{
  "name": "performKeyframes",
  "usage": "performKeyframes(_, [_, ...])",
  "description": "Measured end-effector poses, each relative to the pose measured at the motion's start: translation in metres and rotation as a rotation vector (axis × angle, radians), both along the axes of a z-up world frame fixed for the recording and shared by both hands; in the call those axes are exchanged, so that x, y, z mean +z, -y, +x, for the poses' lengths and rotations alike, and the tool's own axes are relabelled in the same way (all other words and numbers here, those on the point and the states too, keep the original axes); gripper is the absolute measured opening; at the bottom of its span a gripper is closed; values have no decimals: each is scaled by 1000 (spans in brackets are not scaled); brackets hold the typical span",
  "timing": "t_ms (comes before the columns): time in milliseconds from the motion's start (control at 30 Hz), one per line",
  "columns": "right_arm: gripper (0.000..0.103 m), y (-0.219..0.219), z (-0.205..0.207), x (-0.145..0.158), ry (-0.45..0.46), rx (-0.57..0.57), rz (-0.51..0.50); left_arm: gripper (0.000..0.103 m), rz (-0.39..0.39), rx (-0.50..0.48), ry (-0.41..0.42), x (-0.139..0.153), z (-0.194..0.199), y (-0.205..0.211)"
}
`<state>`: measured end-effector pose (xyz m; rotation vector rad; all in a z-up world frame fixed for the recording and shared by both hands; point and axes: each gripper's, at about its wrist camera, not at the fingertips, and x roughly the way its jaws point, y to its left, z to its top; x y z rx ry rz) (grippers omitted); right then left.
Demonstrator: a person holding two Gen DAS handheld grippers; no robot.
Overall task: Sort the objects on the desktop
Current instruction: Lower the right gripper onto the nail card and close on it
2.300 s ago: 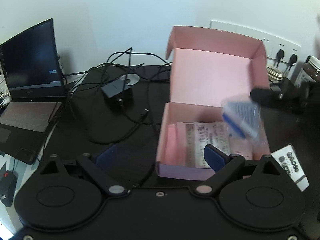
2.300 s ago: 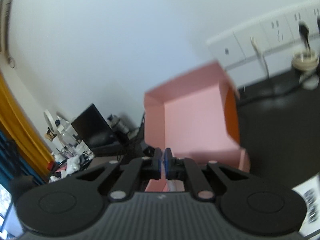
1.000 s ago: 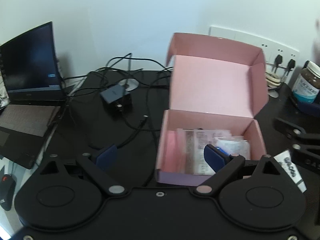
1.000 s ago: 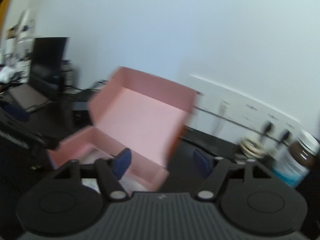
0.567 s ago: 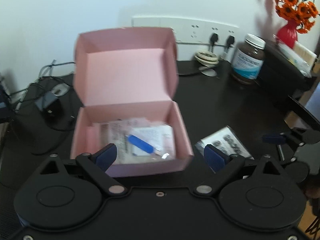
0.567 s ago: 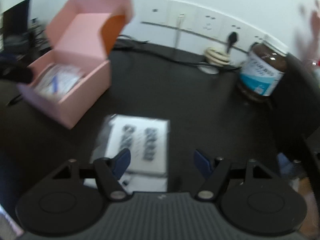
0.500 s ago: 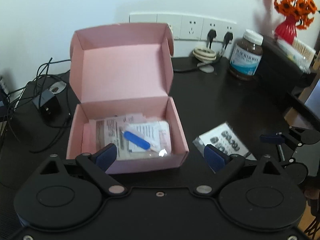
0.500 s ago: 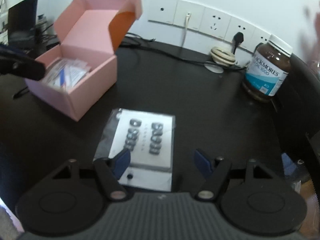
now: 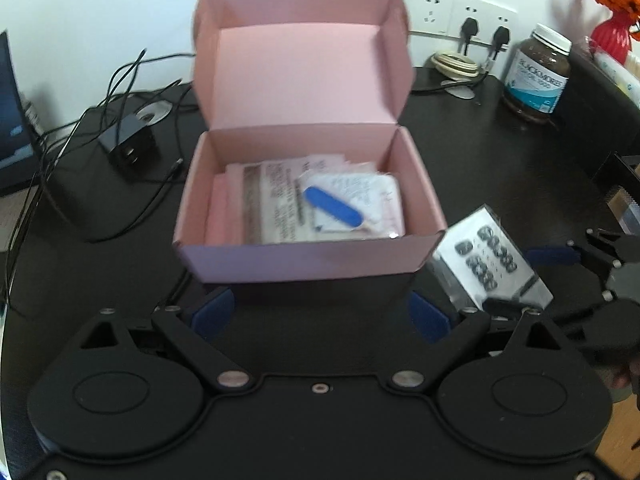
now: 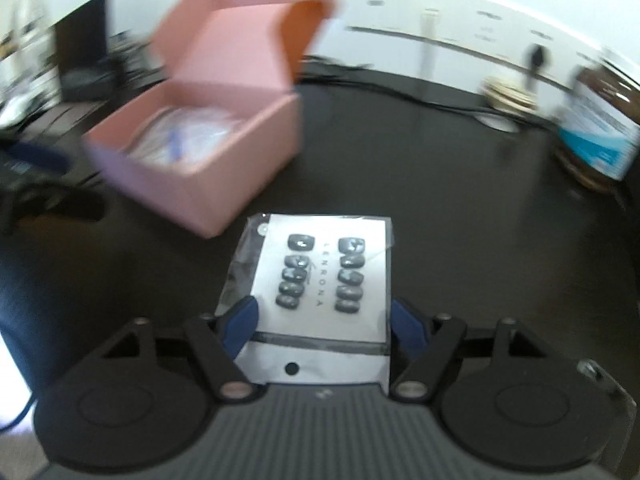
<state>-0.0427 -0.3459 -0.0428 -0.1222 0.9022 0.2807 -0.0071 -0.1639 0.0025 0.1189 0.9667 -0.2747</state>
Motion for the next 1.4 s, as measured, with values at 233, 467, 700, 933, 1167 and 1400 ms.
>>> performKeyframes(233, [77,-24,-24,2,-32,149,-9,95,-13,27,-27,-5,-4,-21])
performKeyframes(467, [77,-46,-44,3,-62,287,-28,95,-7,-12,-47,-12,-9,-32])
performKeyframes(700, [77,-45,-48,5,-78,336,-38,95,9,-40,-31,-20,9,-16])
performKeyframes(933, [78,-33,-43,5,-71,337,-34,95,62,-99,4,-23,24,24])
performKeyframes(1167, [81,-15,-32,3,-65,327,-33,95,36,-45,-8,-25,51,40])
performKeyframes(1400, [81,-17,-19,6,-20,301,-68,96,30,-82,-13,-23,43,34])
